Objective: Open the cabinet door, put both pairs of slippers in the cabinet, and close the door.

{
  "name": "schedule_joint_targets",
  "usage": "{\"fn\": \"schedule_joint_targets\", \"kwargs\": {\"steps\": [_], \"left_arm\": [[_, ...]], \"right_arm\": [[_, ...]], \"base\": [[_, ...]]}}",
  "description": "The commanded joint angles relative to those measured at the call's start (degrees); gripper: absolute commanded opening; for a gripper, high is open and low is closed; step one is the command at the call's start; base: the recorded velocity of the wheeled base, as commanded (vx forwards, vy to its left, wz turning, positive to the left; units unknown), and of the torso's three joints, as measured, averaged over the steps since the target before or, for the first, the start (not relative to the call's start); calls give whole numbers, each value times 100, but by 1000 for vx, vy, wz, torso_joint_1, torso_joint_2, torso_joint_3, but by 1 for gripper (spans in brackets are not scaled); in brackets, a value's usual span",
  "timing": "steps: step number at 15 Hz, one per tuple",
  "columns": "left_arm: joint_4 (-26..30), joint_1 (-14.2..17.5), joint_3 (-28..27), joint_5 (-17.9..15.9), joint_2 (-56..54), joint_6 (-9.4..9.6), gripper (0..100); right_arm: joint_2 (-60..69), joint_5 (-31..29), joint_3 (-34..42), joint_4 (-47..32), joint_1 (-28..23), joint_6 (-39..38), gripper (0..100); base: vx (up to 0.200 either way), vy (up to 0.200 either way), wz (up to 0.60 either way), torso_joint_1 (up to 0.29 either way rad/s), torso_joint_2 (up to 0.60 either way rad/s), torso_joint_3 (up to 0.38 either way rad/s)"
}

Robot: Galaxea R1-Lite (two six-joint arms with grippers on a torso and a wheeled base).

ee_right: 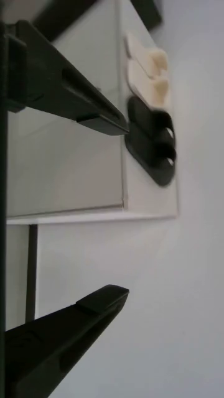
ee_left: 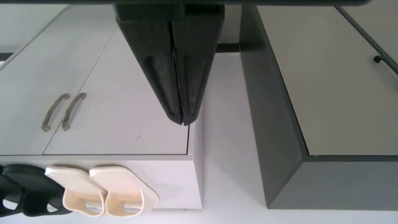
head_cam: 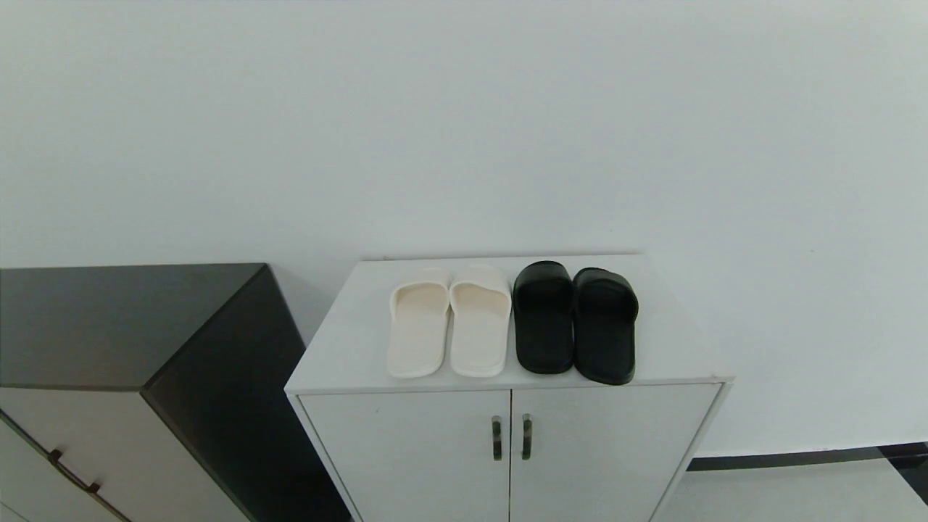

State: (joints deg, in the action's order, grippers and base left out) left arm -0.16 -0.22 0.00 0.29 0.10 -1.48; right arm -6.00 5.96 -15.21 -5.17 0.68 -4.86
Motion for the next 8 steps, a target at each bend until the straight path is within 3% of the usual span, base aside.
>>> {"fn": "schedule_joint_targets", "kwargs": {"steps": [1, 3, 5, 8], "left_arm": [[-2, -4, 0, 6, -1, -2, 0], [-2, 4, 0, 6, -1, -2, 0], [-2, 4, 0, 6, -1, -2, 0], [-2, 4, 0, 6, 8, -2, 0]], "right_arm": [[-1176, 626, -228, -283, 37, 346, 100], [-2828, 705, -342, 737, 134, 557, 100], [-3733, 397, -518, 1484, 758, 530, 100], [-4753, -1440, -1274, 1598, 2850, -199, 100]], "base": [[0, 0, 0, 0, 0, 0], [0, 0, 0, 0, 0, 0], [0, 0, 0, 0, 0, 0], [0, 0, 0, 0, 0, 0]]}}
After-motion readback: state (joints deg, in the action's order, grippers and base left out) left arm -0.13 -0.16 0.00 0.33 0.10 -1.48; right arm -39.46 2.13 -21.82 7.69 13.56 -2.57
